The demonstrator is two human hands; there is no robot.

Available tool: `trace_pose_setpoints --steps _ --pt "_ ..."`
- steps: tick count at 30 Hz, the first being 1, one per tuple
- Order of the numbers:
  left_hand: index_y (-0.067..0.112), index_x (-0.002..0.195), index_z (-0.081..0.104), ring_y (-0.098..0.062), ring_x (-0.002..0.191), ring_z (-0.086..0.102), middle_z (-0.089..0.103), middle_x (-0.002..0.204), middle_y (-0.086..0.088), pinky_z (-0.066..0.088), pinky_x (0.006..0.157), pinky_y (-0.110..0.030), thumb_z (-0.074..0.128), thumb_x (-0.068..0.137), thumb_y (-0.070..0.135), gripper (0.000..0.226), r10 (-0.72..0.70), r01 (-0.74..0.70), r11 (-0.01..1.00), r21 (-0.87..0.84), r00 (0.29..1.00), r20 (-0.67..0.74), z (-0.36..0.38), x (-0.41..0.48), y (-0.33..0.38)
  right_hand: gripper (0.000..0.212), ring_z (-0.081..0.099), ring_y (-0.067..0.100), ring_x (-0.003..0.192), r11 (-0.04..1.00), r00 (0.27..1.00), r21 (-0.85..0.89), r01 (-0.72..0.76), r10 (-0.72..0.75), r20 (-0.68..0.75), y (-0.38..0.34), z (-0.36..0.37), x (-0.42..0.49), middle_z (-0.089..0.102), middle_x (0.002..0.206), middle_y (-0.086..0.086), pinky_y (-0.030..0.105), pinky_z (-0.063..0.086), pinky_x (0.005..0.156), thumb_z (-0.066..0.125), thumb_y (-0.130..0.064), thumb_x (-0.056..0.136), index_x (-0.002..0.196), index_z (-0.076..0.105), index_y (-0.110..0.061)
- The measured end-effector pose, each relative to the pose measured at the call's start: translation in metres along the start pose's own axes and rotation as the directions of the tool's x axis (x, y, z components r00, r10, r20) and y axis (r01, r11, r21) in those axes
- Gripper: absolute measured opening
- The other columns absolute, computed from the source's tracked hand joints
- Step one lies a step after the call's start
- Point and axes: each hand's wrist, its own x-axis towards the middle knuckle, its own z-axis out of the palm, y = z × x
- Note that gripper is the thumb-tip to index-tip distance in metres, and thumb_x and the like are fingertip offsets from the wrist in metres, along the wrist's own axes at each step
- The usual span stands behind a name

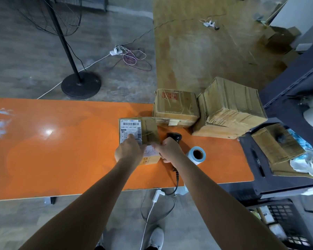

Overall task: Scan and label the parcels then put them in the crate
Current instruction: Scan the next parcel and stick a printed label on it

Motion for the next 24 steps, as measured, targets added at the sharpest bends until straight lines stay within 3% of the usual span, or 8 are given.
trace_pose_setpoints --steps 5,9,11,13,16,18,21,24 --pt "0.014 0.11 0.045 -0.027 0.093 0.062 0.064 0.103 -0.005 0.048 0.068 -0.035 0.062 0.087 0.051 0.047 -0.045 0.045 0.999 -0.004 0.999 0.002 0.004 0.004 0.001 0.042 0.065 0.025 0.087 0.988 0.99 0.084 -0.132 0.126 0.069 -0.003 0.002 0.004 0.063 0.092 0.008 0.037 0.056 0.063 0.069 -0.041 0.088 0.104 0.055 -0.005" --pt "0.013 0.126 0.044 -0.032 0.118 0.043 0.045 0.127 -0.01 0.043 0.09 -0.045 0.066 0.077 0.063 0.073 -0.07 0.093 0.992 0.086 0.967 -0.244 0.004 -0.006 -0.009 0.026 0.063 0.018 0.075 0.996 0.997 0.093 -0.004 -0.003 0.081 0.0 -0.004 0.002 0.061 0.079 0.005 0.043 0.057 0.082 0.06 -0.036 0.097 0.087 0.056 -0.012" --pt "0.01 0.136 0.04 -0.033 0.119 0.044 0.045 0.131 -0.013 0.043 0.091 -0.045 0.065 0.081 0.057 0.077 -0.217 0.198 0.971 -0.131 0.963 -0.157 0.001 -0.005 -0.019 0.024 0.062 0.016 0.078 0.995 0.997 0.099 0.01 -0.017 0.076 0.005 -0.002 0.003 0.06 0.086 0.001 0.043 0.055 0.088 0.057 -0.037 0.097 0.097 0.054 -0.014" --pt "0.007 0.134 0.046 -0.03 0.101 0.058 0.058 0.12 -0.013 0.05 0.072 -0.035 0.058 0.089 0.048 0.062 -0.279 0.28 0.867 -0.413 0.958 0.063 -0.001 -0.003 -0.028 0.024 0.061 0.016 0.084 0.987 0.995 0.159 -0.009 -0.007 0.102 0.007 0.0 0.003 0.058 0.094 0.0 0.043 0.055 0.091 0.055 -0.038 0.099 0.107 0.049 -0.016" --pt "0.006 0.122 0.053 -0.022 0.078 0.062 0.065 0.102 -0.009 0.044 0.051 -0.027 0.057 0.091 0.036 0.043 -0.257 0.245 0.814 -0.526 0.965 0.051 -0.008 -0.014 -0.033 0.032 0.06 0.015 0.087 0.973 0.994 0.231 -0.011 -0.014 0.109 0.004 -0.005 -0.006 0.059 0.105 0.004 0.044 0.054 0.091 0.052 -0.044 0.099 0.115 0.047 -0.016" --pt "0.008 0.111 0.046 -0.023 0.077 0.06 0.061 0.1 -0.008 0.051 0.056 -0.032 0.061 0.091 0.034 0.036 -0.277 0.245 0.778 -0.579 0.96 0.035 -0.016 -0.025 -0.03 0.045 0.058 0.015 0.092 0.943 0.99 0.33 -0.049 0.002 0.141 0.001 -0.01 -0.015 0.056 0.112 0.001 0.044 0.053 0.088 0.051 -0.05 0.098 0.127 0.043 -0.016" --pt "0.012 0.106 0.044 -0.028 0.085 0.063 0.06 0.098 -0.006 0.058 0.076 -0.048 0.067 0.087 0.042 0.043 -0.266 0.238 0.744 -0.624 0.963 0.049 -0.028 -0.038 -0.025 0.062 0.055 0.028 0.116 0.896 0.986 0.436 -0.09 0.019 0.164 0.002 -0.018 -0.025 0.053 0.133 0.003 0.054 0.052 0.091 0.052 -0.057 0.094 0.14 0.038 -0.018" --pt "0.015 0.113 0.046 -0.031 0.096 0.064 0.061 0.107 -0.007 0.056 0.083 -0.052 0.07 0.081 0.051 0.053 -0.182 0.19 0.755 -0.627 0.98 0.079 -0.036 -0.045 -0.021 0.057 0.056 0.025 0.105 0.889 0.994 0.452 -0.074 0.031 0.102 0.002 -0.026 -0.041 0.056 0.116 0.0 0.052 0.053 0.088 0.048 -0.058 0.096 0.137 0.037 -0.021"
